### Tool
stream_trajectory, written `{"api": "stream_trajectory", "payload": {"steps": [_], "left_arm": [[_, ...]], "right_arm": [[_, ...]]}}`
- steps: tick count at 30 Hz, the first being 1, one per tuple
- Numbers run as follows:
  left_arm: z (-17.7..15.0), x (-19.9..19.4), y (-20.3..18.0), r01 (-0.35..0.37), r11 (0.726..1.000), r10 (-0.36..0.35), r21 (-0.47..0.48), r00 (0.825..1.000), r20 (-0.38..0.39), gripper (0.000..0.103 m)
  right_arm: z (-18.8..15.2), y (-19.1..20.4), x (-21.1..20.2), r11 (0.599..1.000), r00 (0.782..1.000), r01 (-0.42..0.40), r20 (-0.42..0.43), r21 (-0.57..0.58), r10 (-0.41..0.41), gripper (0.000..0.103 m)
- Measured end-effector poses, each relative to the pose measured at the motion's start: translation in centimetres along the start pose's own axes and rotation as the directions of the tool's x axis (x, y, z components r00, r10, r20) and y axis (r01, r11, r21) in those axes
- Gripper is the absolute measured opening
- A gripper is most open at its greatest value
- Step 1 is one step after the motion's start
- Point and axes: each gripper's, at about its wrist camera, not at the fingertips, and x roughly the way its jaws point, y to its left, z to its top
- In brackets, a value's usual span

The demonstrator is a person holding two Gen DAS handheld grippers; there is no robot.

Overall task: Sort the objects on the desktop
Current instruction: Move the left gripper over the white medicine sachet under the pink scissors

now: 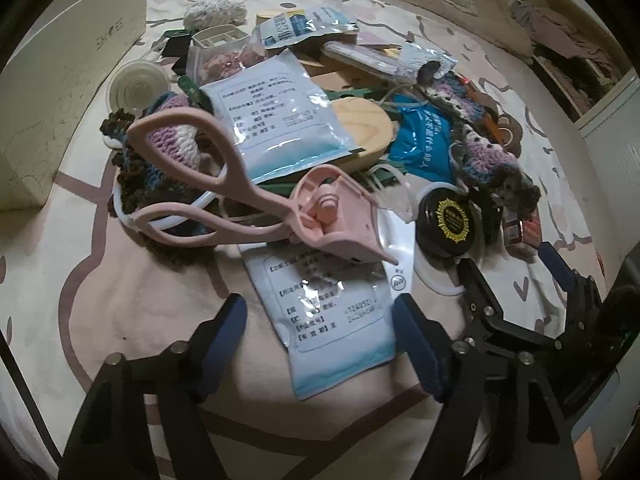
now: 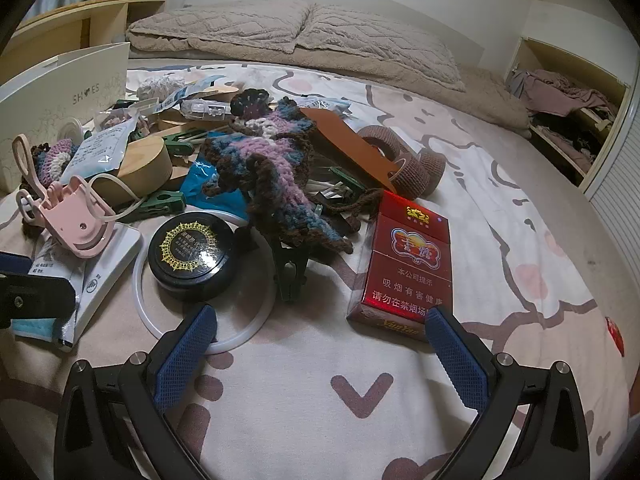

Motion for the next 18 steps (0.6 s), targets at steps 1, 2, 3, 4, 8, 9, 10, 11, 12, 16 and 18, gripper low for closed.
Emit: {"api": "stream_trajectory", "payload": {"steps": [1, 2, 3, 4, 8, 9, 10, 11, 12, 16, 18], "left_arm": [[-0.06, -0.1, -0.07, 0.011, 1.0, -0.011, 0.009, 1.0, 0.001, 0.067], [-0.07, -0.12, -0.16, 0.012, 1.0, -0.012, 0.015, 1.0, 0.0, 0.066], [-0.08, -0.12, -0.23, 0.013, 1.0, -0.013, 0.019, 1.0, 0.0, 0.066], [-0.04, -0.01, -0.38, 0.015, 1.0, -0.015, 0.02, 1.0, -0.002, 0.065], [-0.1, -0.18, -0.26, 0.034, 0.999, -0.034, 0.008, 0.999, -0.009, 0.058], [-0.05, -0.19, -0.18, 0.033, 0.999, -0.033, 0.006, 0.999, -0.01, 0.055], [-0.05, -0.25, -0.07, 0.039, 0.999, -0.039, 0.005, 0.999, -0.012, 0.055], [-0.03, -0.3, 0.06, 0.043, 0.999, -0.043, 0.004, 0.999, -0.015, 0.054], [0.09, -0.28, 0.07, 0.045, 0.999, -0.045, 0.003, 0.999, -0.016, 0.05], [0.06, -0.41, 0.32, 0.052, 0.998, -0.052, 0.017, 0.998, -0.028, 0.045], [-0.22, -0.67, 0.58, 0.053, 0.998, -0.052, 0.027, 0.998, -0.034, 0.045]], "right_arm": [[0.02, 0.0, 0.0, 1.0, 1.0, 0.0, 0.0, 0.0, 0.0, 0.103], [0.0, 0.0, 0.0, 1.0, 1.0, 0.0, 0.0, 0.0, 0.0, 0.103], [0.01, 0.0, 0.0, 1.0, 1.0, 0.0, 0.0, 0.0, 0.0, 0.103], [0.01, 0.0, 0.0, 1.0, 1.0, 0.0, 0.0, 0.0, 0.0, 0.103], [0.0, -0.01, 0.0, 1.0, 1.0, 0.0, 0.0, 0.0, 0.0, 0.103], [-0.01, -0.01, 0.0, 1.0, 1.0, 0.0, 0.0, 0.0, 0.0, 0.103], [-0.01, -0.02, 0.0, 1.0, 1.0, 0.0, 0.0, 0.0, 0.0, 0.103], [0.0, -0.03, 0.0, 1.0, 1.0, 0.0, 0.0, 0.0, 0.0, 0.103], [-0.01, -0.02, 0.0, 1.0, 1.0, 0.0, 0.0, 0.0, 0.0, 0.103], [0.0, -0.04, 0.01, 1.0, 1.0, 0.0, 0.0, 0.0, 0.0, 0.103], [0.0, -0.05, 0.02, 1.0, 1.0, -0.001, 0.001, 0.0, 0.001, 0.103]]}}
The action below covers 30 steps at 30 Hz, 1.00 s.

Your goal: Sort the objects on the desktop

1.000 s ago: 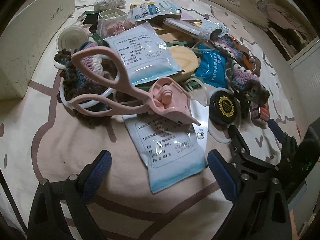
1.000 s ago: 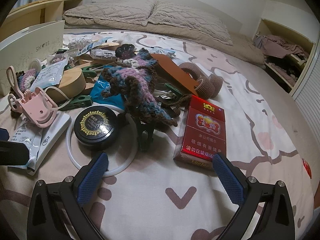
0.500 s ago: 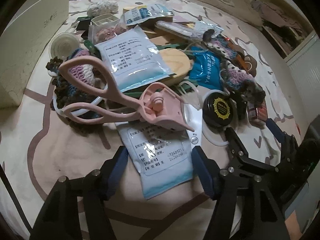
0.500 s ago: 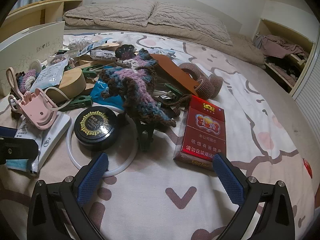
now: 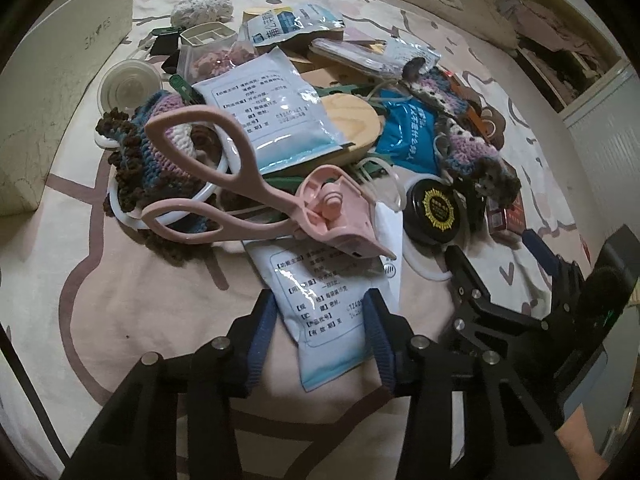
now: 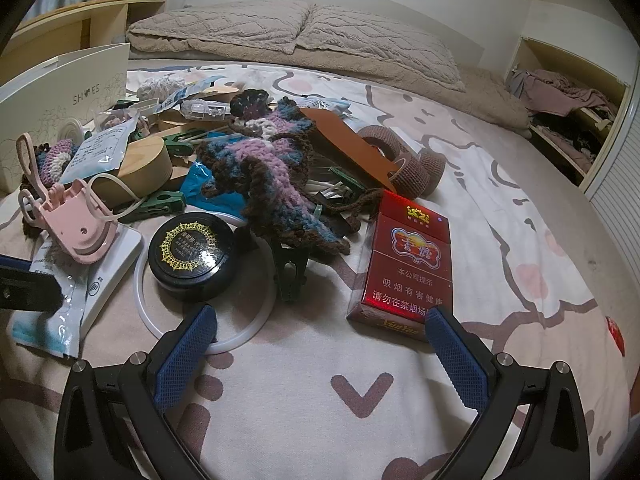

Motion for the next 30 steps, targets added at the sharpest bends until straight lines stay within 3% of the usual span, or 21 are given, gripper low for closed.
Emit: {"api": "stream_trajectory", "payload": {"steps": [2, 4, 6, 9, 17, 24, 30], "left_arm": [[-0.1, 0.0, 0.0, 0.008, 1.0, -0.008, -0.006, 1.0, -0.001, 0.045], [-0.2, 0.1, 0.1, 0.024, 0.999, -0.024, -0.025, 1.0, -0.011, 0.053], [-0.2, 0.2, -0.1, 0.049, 0.998, -0.05, -0.039, 0.999, -0.02, 0.069], [-0.3, 0.3, -1.1, 0.041, 0.999, -0.041, -0.018, 0.999, -0.024, 0.077], [-1.0, 1.6, -3.1, -0.092, 0.991, 0.093, 0.102, 0.996, -0.005, 0.078], [-0.9, 1.3, -2.5, -0.072, 0.988, 0.079, 0.136, 0.996, -0.042, 0.074], [-1.1, 1.0, -1.9, -0.062, 0.971, 0.085, 0.231, 0.992, -0.092, 0.07]], "right_arm": [[0.0, 0.0, 0.0, 1.0, 1.0, 0.0, 0.001, 0.0, 0.0, 0.103], [0.0, 0.0, 0.0, 1.0, 1.0, 0.0, 0.002, 0.0, 0.0, 0.103], [0.1, 0.1, -0.1, 1.0, 1.0, 0.0, 0.003, 0.0, 0.0, 0.103], [0.2, 0.1, -0.1, 1.0, 1.0, -0.001, 0.004, 0.001, 0.001, 0.103], [0.2, 0.1, -0.1, 1.0, 1.0, -0.001, 0.004, 0.002, 0.001, 0.103], [0.2, 0.1, -0.2, 1.0, 1.0, -0.002, 0.005, 0.003, 0.002, 0.103], [0.1, 0.1, -0.2, 1.0, 1.0, -0.002, 0.005, 0.003, 0.002, 0.103]]}}
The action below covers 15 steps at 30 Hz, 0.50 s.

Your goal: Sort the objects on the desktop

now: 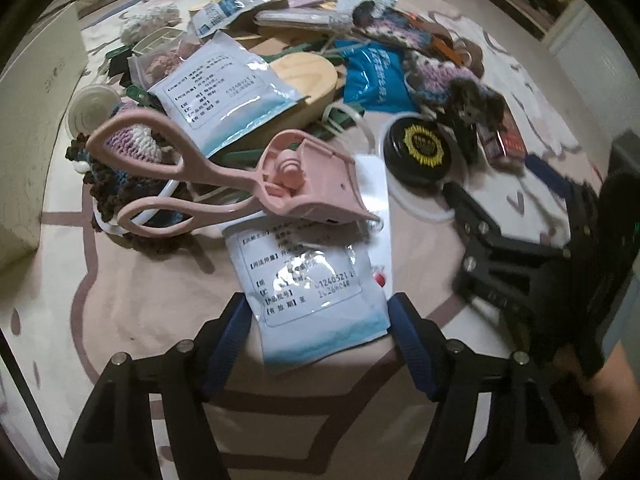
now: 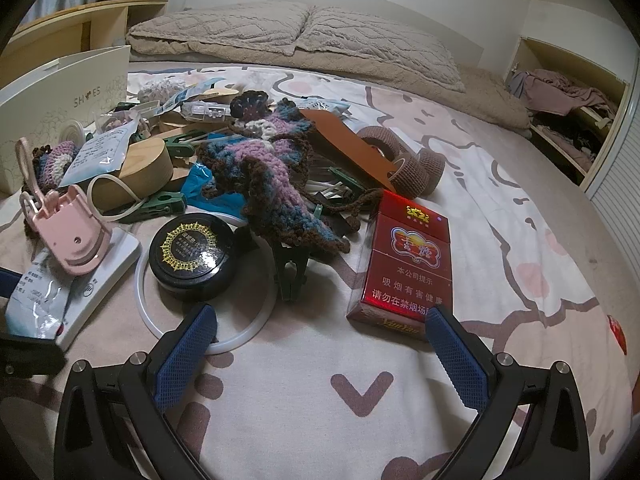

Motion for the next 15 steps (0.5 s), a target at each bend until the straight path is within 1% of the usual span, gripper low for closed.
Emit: {"api": "stream_trajectory", "payload": {"steps": [3, 8, 11, 15], "left_arm": [[-0.4, -0.1, 0.6, -0.019, 0.999, 0.019, 0.041, 1.0, -0.002, 0.07], [-1.4, -0.5, 1.7, -0.046, 0.988, 0.045, 0.146, 0.999, 0.01, 0.069], [-2.0, -0.8, 2.8, -0.071, 0.979, 0.068, 0.193, 0.997, 0.024, 0.07], [-2.6, -1.2, 4.6, -0.082, 0.972, 0.075, 0.218, 0.996, 0.042, 0.07]], "right_arm": [[0.0, 0.0, 0.0, 1.0, 1.0, 0.001, 0.0, 0.0, -0.001, 0.103], [0.0, 0.0, 0.0, 1.0, 1.0, -0.005, -0.004, 0.006, 0.005, 0.103], [0.0, -0.3, 0.3, 0.999, 0.999, -0.029, -0.015, 0.027, 0.029, 0.103], [0.0, -0.9, 0.8, 0.995, 0.997, -0.072, -0.035, 0.068, 0.075, 0.103]]}}
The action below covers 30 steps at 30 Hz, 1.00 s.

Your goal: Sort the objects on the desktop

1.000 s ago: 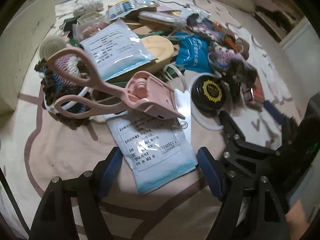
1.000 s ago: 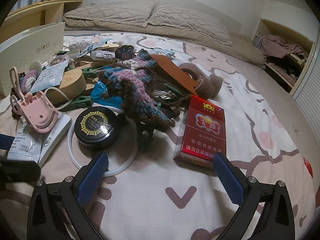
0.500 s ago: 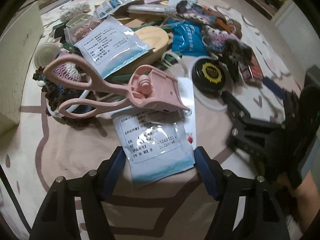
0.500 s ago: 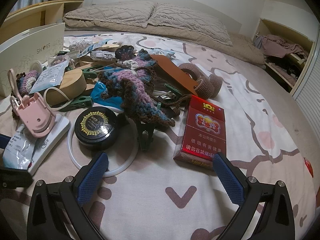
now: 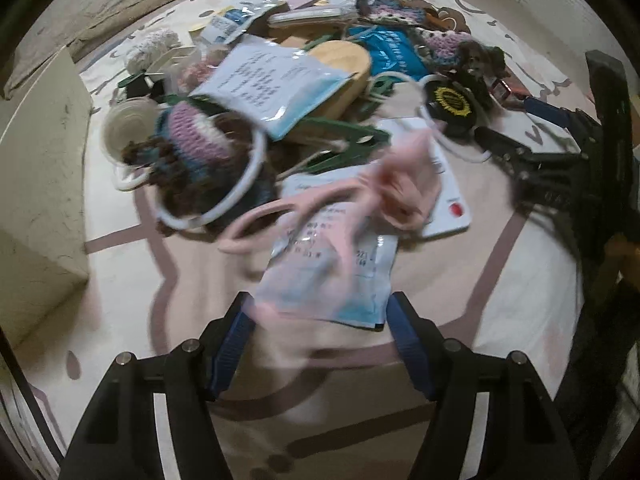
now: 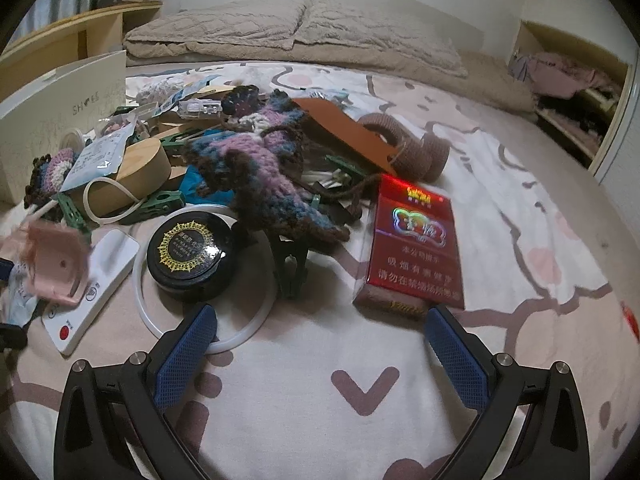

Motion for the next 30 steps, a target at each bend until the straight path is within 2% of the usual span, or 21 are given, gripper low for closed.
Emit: {"api": "stream_trajectory", "payload": {"steps": [5, 9, 14, 17, 20, 23, 30], "left_arm": [[-1.1, -0.5, 1.4, 0.026, 0.998, -0.028, 0.05, 0.998, 0.049, 0.07], [-1.0, -0.1, 1.4, 0.017, 0.996, -0.025, 0.086, 0.995, 0.092, 0.076], [1.8, 0.5, 1.3, 0.007, 0.99, -0.028, 0.141, 0.989, 0.147, 0.076], [2.4, 0.7, 0.8, 0.023, 0.985, -0.048, 0.171, 0.988, 0.146, 0.076], [2.4, 0.8, 0.7, 0.042, 0.98, -0.068, 0.194, 0.989, 0.133, 0.067], [1.9, 0.3, 0.7, 0.054, 0.978, -0.082, 0.201, 0.988, 0.134, 0.064], [0.0, -0.5, 1.1, 0.05, 0.972, -0.081, 0.231, 0.989, 0.124, 0.063]], "right_arm": [[0.0, -0.5, 0.4, 0.999, 0.999, -0.038, -0.016, 0.033, 0.039, 0.103], [-0.1, -0.4, 0.5, 0.999, 0.999, -0.036, -0.015, 0.033, 0.037, 0.103], [-0.1, -0.4, 0.5, 0.998, 0.999, -0.044, -0.014, 0.04, 0.044, 0.103], [-0.2, -0.5, 0.5, 0.998, 0.999, -0.041, -0.012, 0.038, 0.041, 0.103], [-0.3, -0.6, 0.5, 0.998, 0.999, -0.042, -0.012, 0.038, 0.043, 0.103], [-0.3, -0.5, 0.5, 0.998, 0.999, -0.041, -0.013, 0.038, 0.042, 0.103], [-0.3, -0.6, 0.5, 0.998, 0.999, -0.042, -0.012, 0.038, 0.043, 0.103]]}}
